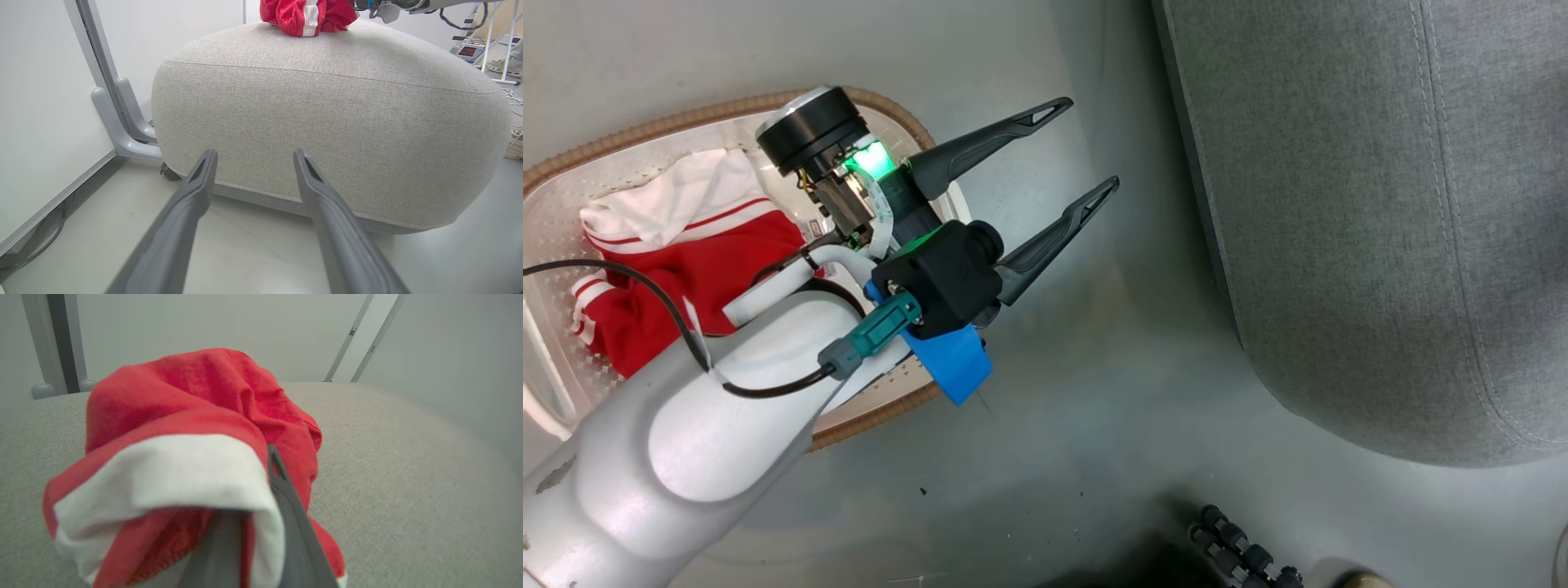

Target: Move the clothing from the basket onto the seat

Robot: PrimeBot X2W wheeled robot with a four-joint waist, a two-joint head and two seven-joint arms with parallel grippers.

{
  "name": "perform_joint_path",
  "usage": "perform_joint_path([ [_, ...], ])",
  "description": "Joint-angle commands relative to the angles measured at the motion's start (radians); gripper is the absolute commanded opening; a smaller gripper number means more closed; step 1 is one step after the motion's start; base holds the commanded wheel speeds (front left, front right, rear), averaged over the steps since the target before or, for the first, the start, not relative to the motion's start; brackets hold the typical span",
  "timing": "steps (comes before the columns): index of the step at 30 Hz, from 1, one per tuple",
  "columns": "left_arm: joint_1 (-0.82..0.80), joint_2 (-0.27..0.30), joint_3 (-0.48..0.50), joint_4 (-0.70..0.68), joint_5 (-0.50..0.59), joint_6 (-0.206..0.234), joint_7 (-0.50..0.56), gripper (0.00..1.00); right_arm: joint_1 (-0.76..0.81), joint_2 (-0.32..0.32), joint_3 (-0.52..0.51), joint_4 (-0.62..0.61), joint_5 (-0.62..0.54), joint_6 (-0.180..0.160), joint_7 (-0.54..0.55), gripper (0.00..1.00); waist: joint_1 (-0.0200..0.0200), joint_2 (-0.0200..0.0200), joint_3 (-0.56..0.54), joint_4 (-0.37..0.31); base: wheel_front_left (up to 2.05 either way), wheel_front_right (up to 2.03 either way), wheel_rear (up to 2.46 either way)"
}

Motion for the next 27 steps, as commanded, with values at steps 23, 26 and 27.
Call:
perform_joint_path([
  [23, 0.104, -0.091, 0.026, 0.148, -0.065, 0.047, -0.106, 1.00, 0.399, 0.020, 0.121, -0.258, 0.047, -0.001, -0.001, 1.00, -0.0001, -0.0001, -0.287, 0.074, 0.00, 0.00, 0.00],
  [26, 0.138, -0.108, 0.059, 0.152, -0.079, 0.062, -0.108, 1.00, 0.451, 0.016, 0.153, -0.306, 0.065, -0.001, -0.001, 1.00, -0.0001, -0.0001, -0.340, 0.093, 0.00, 0.00, 0.00],
  [27, 0.153, -0.109, 0.074, 0.148, -0.084, 0.067, -0.108, 1.00, 0.465, 0.016, 0.168, -0.320, 0.068, -0.001, -0.001, 1.00, -0.0001, -0.0001, -0.354, 0.099, 0.00, 0.00, 0.00],
])
